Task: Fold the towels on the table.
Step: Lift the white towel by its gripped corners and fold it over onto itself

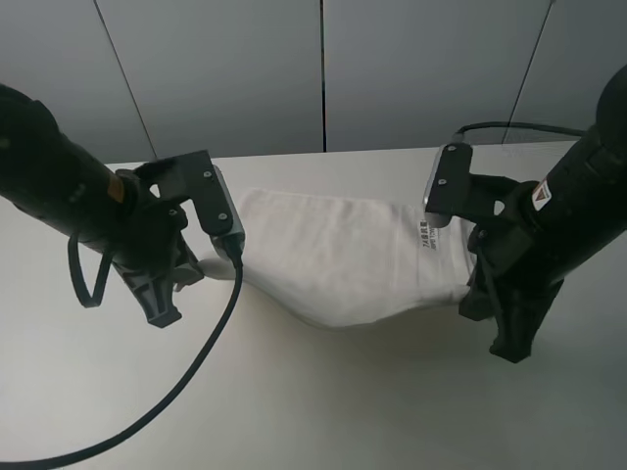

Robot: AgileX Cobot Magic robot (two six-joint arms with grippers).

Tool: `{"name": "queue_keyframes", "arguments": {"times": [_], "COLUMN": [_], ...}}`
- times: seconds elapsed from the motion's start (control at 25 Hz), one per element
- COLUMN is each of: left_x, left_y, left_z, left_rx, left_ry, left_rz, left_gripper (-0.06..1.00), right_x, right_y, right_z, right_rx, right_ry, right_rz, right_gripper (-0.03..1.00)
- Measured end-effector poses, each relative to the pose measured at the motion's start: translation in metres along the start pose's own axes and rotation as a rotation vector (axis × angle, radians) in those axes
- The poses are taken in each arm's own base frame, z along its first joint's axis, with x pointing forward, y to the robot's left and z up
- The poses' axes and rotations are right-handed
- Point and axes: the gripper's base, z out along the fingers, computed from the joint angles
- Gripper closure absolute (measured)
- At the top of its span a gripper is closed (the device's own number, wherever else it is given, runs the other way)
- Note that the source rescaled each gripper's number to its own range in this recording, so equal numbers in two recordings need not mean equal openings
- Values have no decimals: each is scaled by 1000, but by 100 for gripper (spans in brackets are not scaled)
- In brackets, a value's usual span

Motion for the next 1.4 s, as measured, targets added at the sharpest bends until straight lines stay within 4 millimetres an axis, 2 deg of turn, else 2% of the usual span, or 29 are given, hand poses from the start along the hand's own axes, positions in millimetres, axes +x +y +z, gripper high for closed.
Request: {"name": "queue_keyframes", "arguments": {"times": [0.24,0.8,1.12,1.4], "left_x": [-3,-1,-8,-7], "left_y": [4,38,44,59], "left_z": [-1,-4,15,25], "left_rx": [-42,-249,-232,-241], "left_ry": [-40,-154,-240,-341], "left_rz": [-80,-333,-328,-354], "left_gripper": [94,94,94,92], "right_x": [-12,-22,-30,-30], "right_y": [-11,-27,-36,-53], "right_z": [-18,-22,9,32], "right_rx": [90,233,238,366], "right_ry": [-65,-203,-167,-134], "right_rz": [184,343,378,438], "right_gripper": [97,97,97,97]}}
